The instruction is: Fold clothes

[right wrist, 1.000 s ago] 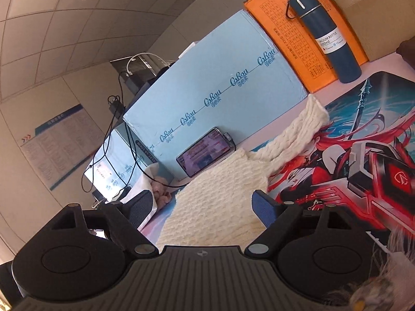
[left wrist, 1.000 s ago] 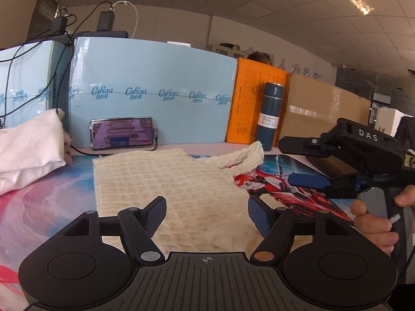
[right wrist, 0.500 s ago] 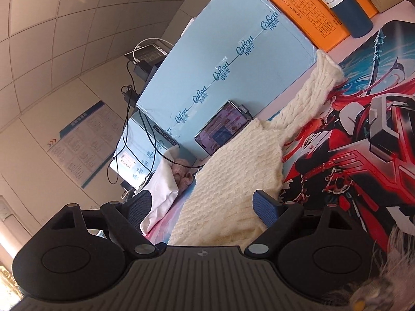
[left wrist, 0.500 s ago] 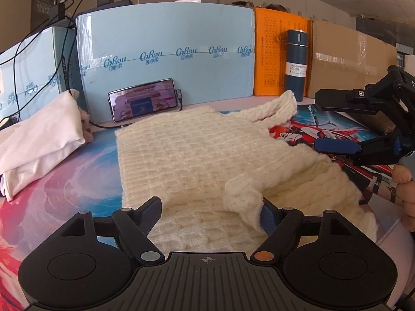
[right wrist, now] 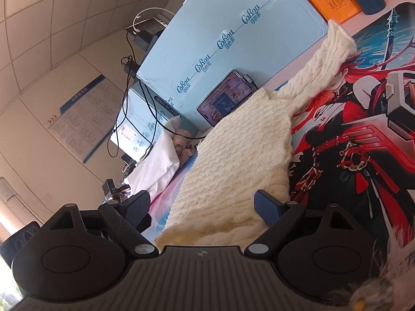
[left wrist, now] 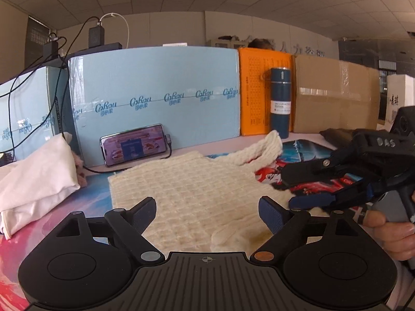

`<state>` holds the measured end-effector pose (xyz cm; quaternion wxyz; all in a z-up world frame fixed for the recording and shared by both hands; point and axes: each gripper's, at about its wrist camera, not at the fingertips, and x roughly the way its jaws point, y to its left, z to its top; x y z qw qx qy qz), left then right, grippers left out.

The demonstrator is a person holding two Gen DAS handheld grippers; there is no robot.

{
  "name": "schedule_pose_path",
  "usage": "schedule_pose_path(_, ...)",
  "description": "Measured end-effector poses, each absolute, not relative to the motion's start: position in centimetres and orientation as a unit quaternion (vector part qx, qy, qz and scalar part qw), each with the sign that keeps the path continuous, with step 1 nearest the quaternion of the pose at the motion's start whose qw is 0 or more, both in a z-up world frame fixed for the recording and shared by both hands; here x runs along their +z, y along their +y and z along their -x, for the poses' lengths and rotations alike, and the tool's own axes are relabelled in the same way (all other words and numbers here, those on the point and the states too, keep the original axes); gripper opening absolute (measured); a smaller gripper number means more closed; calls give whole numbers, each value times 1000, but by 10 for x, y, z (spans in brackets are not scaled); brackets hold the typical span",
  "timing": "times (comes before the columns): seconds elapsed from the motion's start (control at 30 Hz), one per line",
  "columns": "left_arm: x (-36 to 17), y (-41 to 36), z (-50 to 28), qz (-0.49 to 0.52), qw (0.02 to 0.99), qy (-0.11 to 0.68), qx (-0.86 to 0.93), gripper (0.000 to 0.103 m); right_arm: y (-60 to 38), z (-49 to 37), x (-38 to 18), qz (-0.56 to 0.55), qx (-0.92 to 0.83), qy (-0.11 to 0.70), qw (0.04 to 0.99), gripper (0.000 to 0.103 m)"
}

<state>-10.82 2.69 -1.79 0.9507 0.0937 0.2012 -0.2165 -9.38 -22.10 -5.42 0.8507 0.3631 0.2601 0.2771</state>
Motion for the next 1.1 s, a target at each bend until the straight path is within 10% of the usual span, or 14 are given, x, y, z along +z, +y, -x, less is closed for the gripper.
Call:
schedule_pose_path(0.83,-41,84,-61,12,944,260,-200,94,-277,-86,-41,-339,-164,279,884,94)
schedule_pose_path(1.0,-57,91,-79,56,928,312,-195,94,-269,-91,-40,-328,-138,261,897,29)
schedule_pose_path(1.1,-58,90,-78,54,929,313,-191,94,-256,-76,-20,-342,-78,215,911,25)
